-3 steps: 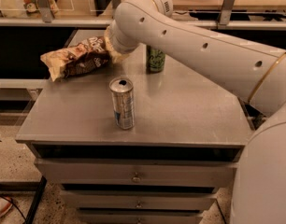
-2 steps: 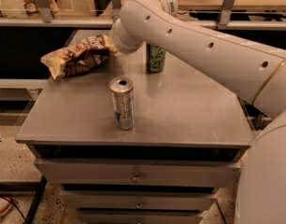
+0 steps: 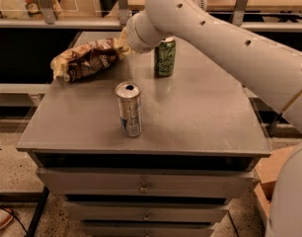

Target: Move brown chip bag near redbull can

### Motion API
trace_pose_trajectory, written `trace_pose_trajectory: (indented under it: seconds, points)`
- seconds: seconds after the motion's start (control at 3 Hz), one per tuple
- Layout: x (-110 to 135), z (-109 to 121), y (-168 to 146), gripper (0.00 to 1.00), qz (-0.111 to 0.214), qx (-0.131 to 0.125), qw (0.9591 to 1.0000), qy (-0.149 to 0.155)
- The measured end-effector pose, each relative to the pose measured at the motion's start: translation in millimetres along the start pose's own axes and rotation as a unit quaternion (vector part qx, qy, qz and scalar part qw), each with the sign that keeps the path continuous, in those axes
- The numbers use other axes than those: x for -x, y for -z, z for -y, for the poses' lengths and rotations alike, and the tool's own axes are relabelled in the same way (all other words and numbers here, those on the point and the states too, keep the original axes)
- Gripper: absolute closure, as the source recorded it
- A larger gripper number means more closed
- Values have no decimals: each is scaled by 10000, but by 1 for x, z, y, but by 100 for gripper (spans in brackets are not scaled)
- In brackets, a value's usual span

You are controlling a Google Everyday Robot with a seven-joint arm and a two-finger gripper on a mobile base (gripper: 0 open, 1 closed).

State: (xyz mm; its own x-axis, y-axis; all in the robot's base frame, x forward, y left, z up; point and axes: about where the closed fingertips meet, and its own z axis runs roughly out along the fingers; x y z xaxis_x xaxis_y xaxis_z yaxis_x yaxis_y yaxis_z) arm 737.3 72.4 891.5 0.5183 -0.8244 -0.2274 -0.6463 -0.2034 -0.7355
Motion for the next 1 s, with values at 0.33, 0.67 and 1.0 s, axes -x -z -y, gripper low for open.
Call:
trace_pose_trajectory:
  seconds: [0.33,0.67,1.0]
  points:
    - [-2,-2,19,100,246,-78,9996,60]
    - [-5,-6,35,100,402,-190,9988,227]
    - [-10,-12,52,100,465,-307,9977,378]
